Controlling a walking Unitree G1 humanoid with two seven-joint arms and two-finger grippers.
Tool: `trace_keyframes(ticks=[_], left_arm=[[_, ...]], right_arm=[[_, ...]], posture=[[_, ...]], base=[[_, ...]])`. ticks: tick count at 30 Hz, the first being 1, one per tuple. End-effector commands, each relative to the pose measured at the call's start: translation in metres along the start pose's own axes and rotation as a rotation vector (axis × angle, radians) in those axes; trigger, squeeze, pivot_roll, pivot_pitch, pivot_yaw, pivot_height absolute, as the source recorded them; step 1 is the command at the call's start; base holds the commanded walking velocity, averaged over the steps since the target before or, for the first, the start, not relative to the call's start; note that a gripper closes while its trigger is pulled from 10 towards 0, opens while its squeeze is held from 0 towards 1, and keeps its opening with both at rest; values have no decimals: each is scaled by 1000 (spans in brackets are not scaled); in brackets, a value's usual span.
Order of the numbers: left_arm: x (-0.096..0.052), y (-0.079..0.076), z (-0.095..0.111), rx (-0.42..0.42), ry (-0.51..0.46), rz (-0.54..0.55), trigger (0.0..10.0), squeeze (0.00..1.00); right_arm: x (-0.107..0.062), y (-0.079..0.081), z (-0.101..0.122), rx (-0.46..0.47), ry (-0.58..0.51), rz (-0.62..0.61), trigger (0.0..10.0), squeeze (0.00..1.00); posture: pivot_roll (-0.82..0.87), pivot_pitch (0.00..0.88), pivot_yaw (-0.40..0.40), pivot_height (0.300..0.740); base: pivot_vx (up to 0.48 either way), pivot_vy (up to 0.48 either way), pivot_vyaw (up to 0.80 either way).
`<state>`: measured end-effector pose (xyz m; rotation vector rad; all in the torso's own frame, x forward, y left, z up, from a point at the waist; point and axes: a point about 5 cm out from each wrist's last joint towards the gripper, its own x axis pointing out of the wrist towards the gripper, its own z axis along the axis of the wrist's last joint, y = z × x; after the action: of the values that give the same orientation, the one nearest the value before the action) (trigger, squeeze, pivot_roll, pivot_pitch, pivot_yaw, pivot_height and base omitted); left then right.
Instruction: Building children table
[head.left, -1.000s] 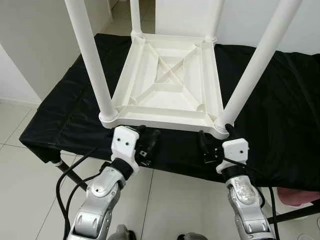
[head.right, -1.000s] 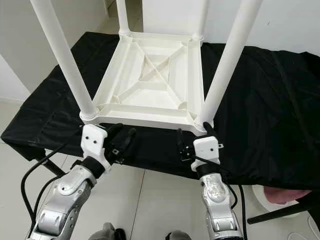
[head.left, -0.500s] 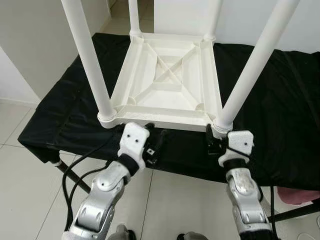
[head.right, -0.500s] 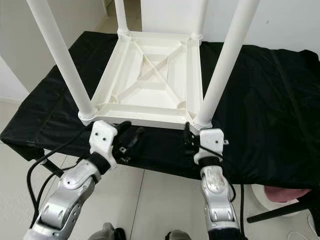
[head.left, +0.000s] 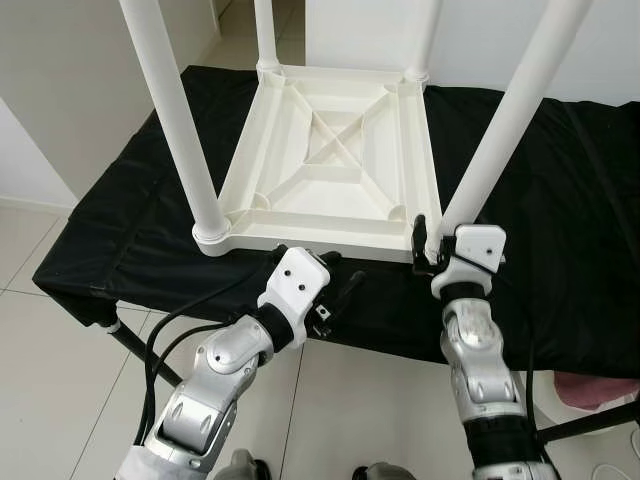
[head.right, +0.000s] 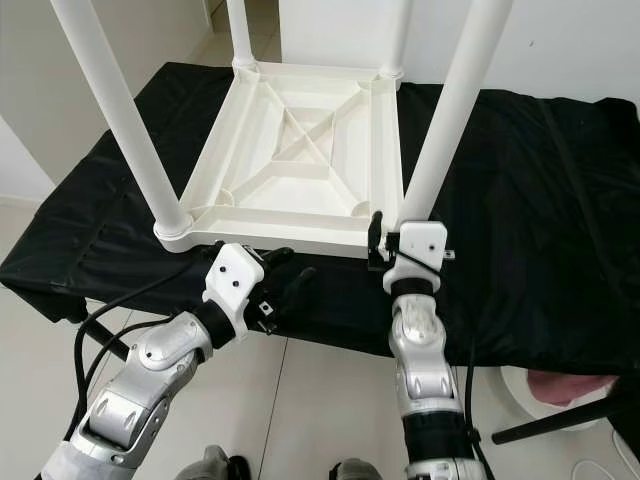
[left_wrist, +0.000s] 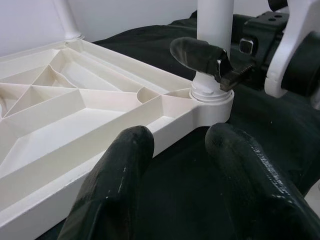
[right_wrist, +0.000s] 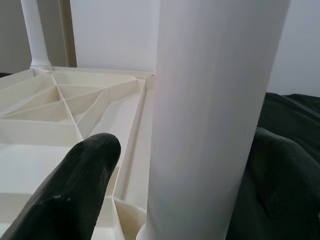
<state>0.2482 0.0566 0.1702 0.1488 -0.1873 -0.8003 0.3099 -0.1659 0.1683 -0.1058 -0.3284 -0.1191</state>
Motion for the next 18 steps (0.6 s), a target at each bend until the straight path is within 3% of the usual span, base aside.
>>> trace_keyframes(ticks=[1, 6, 12, 16, 18], left_arm=[[1, -1, -1, 13, 26, -12, 10000, 0], [2, -1, 1, 19, 25, -19, 10000, 0], [3, -1, -7, 74, 132, -37, 10000, 0], [9, 14, -13, 50, 207, 85, 10000, 0], [9, 14, -13, 50, 207, 85, 10000, 0]], right_arm=[[6, 0, 1, 8, 21, -3, 10000, 0], [14, 0, 8, 18, 10, 5, 10000, 0], [25, 1, 16, 25, 17, 29, 10000, 0], [29, 2, 17, 44, 38, 37, 10000, 0], [29, 2, 17, 44, 38, 37, 10000, 0]], posture=[[-67, 61, 14, 740], [-67, 61, 14, 740], [-66, 51, 14, 740], [-66, 49, 15, 740], [-66, 49, 15, 740]], base=[[0, 0, 0], [0, 0, 0], [0, 0, 0], [0, 0, 0], [0, 0, 0]])
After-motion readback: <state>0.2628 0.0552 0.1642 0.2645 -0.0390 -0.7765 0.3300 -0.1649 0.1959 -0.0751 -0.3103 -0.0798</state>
